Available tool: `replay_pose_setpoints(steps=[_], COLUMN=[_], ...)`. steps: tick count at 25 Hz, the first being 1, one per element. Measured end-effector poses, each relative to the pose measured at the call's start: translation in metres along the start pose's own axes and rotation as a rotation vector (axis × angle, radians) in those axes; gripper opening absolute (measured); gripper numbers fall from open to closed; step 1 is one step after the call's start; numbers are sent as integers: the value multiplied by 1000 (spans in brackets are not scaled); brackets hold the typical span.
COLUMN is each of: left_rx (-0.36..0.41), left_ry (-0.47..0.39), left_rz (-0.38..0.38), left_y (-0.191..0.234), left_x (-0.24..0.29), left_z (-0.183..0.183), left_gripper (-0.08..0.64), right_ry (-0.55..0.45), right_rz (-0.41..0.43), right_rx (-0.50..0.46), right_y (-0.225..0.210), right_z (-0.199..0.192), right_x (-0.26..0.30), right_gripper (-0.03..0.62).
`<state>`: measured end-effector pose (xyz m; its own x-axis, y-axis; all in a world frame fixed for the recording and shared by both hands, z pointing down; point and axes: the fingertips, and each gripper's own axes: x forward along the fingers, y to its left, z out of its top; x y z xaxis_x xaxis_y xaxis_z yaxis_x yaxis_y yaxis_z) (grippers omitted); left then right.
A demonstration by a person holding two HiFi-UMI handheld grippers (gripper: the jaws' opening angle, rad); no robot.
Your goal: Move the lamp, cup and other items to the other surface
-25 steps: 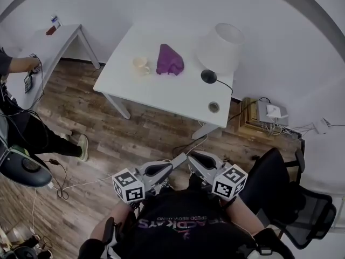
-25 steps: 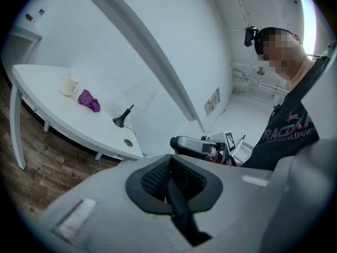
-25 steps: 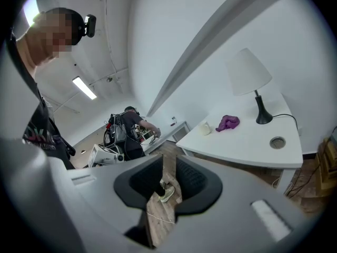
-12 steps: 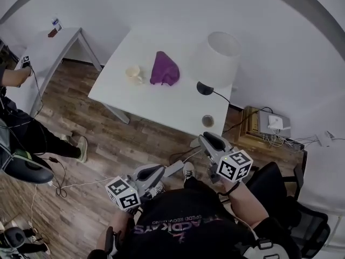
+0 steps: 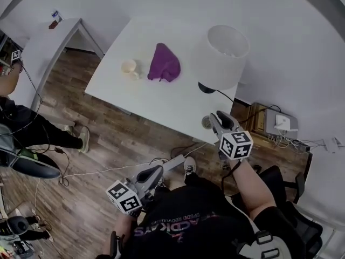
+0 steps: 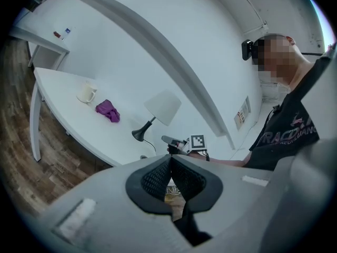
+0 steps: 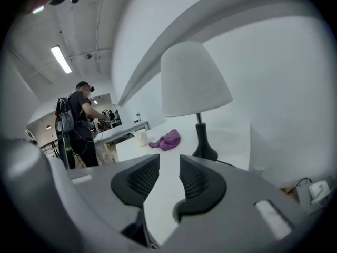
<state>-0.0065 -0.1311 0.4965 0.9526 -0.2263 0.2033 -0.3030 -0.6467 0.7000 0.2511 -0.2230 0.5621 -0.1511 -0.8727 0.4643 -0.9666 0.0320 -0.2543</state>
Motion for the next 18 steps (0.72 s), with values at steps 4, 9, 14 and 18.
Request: replay_pose_setpoints(steps=[4, 9, 14, 18], left_rx=[2, -26, -43, -58], left_ry=[-3, -13, -1, 7], left_rz=[21, 74, 98, 115], left_y=[-2, 5, 5, 7], left_x=[14, 14, 17, 17], left_z=[1, 3, -3, -4], left_gripper=[0, 0, 0, 0], right_ry=[-24, -25, -12, -31], right_rz=[-91, -119, -137, -132], right_rx=[-141, -238, -244, -240], right_y=[-43, -72, -88, -92], right_z=[15, 31, 36, 42], right_x=[36, 91, 127, 143], right_gripper=[138, 162, 204, 218])
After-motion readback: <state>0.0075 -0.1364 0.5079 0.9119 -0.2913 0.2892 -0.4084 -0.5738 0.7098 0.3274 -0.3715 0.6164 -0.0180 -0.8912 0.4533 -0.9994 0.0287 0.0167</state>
